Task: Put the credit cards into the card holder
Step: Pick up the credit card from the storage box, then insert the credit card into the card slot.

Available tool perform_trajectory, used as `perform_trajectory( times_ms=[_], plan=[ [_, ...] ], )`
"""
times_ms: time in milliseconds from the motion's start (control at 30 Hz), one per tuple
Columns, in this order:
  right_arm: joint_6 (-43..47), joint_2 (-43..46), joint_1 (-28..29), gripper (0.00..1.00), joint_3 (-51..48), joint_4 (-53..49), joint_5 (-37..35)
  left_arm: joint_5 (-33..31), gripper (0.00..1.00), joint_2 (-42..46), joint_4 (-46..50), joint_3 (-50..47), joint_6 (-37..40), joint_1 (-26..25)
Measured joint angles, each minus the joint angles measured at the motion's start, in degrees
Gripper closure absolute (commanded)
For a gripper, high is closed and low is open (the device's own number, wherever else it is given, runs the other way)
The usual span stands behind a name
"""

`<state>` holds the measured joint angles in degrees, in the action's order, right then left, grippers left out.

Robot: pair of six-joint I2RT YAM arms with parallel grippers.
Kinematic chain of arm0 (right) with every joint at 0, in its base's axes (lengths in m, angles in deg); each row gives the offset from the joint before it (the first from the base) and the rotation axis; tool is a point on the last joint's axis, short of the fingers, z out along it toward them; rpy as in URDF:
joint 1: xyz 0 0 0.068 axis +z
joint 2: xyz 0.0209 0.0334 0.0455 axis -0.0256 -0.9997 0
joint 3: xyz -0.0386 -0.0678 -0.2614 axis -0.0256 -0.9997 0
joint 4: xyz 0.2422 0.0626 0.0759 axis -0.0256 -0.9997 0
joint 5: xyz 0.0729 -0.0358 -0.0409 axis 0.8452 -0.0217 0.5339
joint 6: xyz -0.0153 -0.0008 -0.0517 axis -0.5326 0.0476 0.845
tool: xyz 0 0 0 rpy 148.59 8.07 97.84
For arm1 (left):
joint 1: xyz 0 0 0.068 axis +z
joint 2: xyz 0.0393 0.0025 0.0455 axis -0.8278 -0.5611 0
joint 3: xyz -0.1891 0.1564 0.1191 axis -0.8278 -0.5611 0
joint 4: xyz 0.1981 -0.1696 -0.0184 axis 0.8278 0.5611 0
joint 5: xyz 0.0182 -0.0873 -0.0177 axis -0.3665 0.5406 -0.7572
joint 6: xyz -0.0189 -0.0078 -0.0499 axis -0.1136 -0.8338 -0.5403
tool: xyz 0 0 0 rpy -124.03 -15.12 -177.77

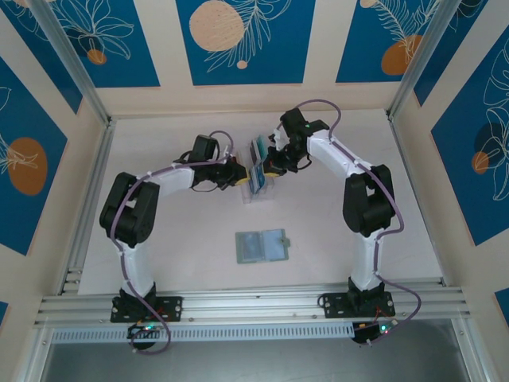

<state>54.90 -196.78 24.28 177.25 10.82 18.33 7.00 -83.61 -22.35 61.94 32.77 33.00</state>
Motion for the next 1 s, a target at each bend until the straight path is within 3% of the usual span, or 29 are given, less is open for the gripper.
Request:
perform_trajectory(
  times_ms=[533,667,833,1000],
  plan=[
    [0.0,8.6,2.0,1.0,0.3,-1.5,-7.3,-2.8,0.96,12.4,9.5,-5.5,7.0,1.5],
    [-0.1,14.1,4.0,1.0,-4.3,-1.2,-9.1,-4.3,0.95,15.7,12.3,-8.5,9.4,1.2],
    [-2.2,23.4,8.7,1.0,-16.0,-1.4,-11.1,-6.5,0.94,18.6,14.3,-13.5,11.1,-2.1],
    [-6.6,28.6,15.3,1.0,-26.4,-0.9,-12.6,-9.0,0.94,20.1,16.0,-17.1,11.7,-11.0]
  ],
)
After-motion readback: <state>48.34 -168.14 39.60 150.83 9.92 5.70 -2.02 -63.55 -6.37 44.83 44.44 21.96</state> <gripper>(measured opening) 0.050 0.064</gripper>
